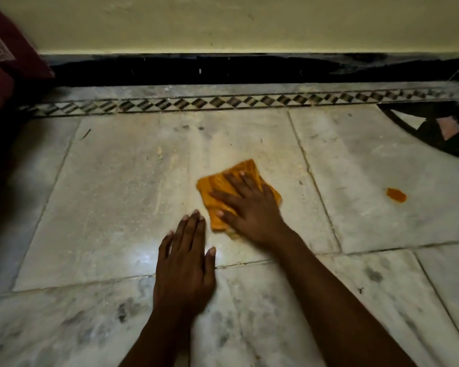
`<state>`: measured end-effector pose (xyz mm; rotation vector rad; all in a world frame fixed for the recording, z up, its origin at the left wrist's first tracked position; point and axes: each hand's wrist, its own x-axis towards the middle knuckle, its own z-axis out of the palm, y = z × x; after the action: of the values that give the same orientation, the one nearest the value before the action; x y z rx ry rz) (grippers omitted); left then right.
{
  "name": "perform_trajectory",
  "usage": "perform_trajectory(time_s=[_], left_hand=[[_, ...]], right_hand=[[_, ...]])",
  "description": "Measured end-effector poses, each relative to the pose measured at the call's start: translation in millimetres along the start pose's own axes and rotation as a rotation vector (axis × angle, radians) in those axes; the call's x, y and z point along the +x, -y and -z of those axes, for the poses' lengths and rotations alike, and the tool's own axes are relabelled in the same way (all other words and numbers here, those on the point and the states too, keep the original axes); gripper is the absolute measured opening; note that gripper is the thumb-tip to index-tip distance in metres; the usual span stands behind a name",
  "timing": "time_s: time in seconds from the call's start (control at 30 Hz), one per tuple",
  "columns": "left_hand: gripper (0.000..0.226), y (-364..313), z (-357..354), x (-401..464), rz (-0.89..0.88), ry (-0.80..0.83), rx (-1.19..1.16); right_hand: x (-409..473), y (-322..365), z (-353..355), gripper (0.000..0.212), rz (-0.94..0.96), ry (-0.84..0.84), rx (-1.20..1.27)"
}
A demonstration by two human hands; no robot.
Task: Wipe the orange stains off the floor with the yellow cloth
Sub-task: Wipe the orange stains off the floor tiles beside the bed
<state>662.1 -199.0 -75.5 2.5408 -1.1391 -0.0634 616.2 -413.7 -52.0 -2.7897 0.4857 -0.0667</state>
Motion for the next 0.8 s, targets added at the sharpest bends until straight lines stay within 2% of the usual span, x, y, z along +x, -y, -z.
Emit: perform_trajectory(time_s=[0.03,0.1,0.13,0.17,0.2,0.23,0.27,0.3,0.33,0.4,0.43,0.47,0.5,0.53,0.57,0.63,0.7,0.73,0.77,0.8], left_hand=[[0.065,1,0,0,-0.003,0.003,-0.001],[0.065,2,-1,0,-0.001,0.005,0.002],[0.066,1,-2,0,0.000,0.009,0.004],[0.066,1,-3,0,-0.003,0.010,0.004],[0.066,0,-4,-1,-0.003,0.005,0.004],[0.065,1,-4,-1,-0.006,-0.003,0.006],[0.065,1,-4,0,-0.013,-0.009,0.006],[0.065,2,-4,0,-0.014,-0.018,0.007],[0.065,2,-3,0,-0.011,-0.028,0.008],[0.065,1,-1,0,-0.008,-0.042,0.016],[0.064,0,1,0,-0.007,-0.040,0.021],[0.064,-1,1,0,-0.008,-0.039,0.019],[0.064,-1,1,0,-0.007,-0.041,0.018],[0.064,-1,1,1,-0.009,-0.044,0.014],[0.065,0,1,0,-0.006,-0.044,0.013],[0.065,0,0,1,-0.009,-0.041,0.015],[0.065,0,-2,-1,-0.015,-0.047,0.023],[0.065,1,-2,-1,-0.015,-0.050,0.021],[0.065,2,-2,0,-0.009,-0.055,0.015],[0.065,3,-2,0,-0.012,-0.059,0.018]], right_hand=[[-24,-15,-1,0.062,0.031,-0.019,0.019],[-45,-60,-1,0.061,-0.162,-0.277,-0.049],[-39,-72,8,0.062,-0.362,-0.374,-0.088],[-18,-79,10,0.064,-0.601,-0.364,-0.083],[8,-76,17,0.067,-0.833,-0.360,0.030],[36,-67,23,0.076,-0.958,-0.385,0.278],[61,-57,29,0.091,-0.885,-0.419,0.561],[85,-50,22,0.100,-0.745,-0.539,0.876],[101,-39,11,0.095,-0.638,-0.483,1.070],[104,9,14,0.066,-0.459,-0.245,0.714],[97,19,2,0.058,-0.364,-0.155,0.468],[75,26,-3,0.054,-0.275,-0.121,0.175],[45,22,-11,0.053,-0.148,-0.170,0.010],[12,15,-12,0.053,-0.081,-0.213,-0.044],[-18,2,-15,0.054,-0.089,-0.229,-0.025],[-47,-39,-9,0.058,-0.325,-0.306,-0.065],[-24,-67,12,0.060,-0.703,-0.346,-0.064],[1,-72,25,0.061,-0.856,-0.285,-0.012],[30,-72,35,0.063,-0.920,-0.184,0.051],[54,-68,38,0.065,-0.891,-0.078,0.097]])
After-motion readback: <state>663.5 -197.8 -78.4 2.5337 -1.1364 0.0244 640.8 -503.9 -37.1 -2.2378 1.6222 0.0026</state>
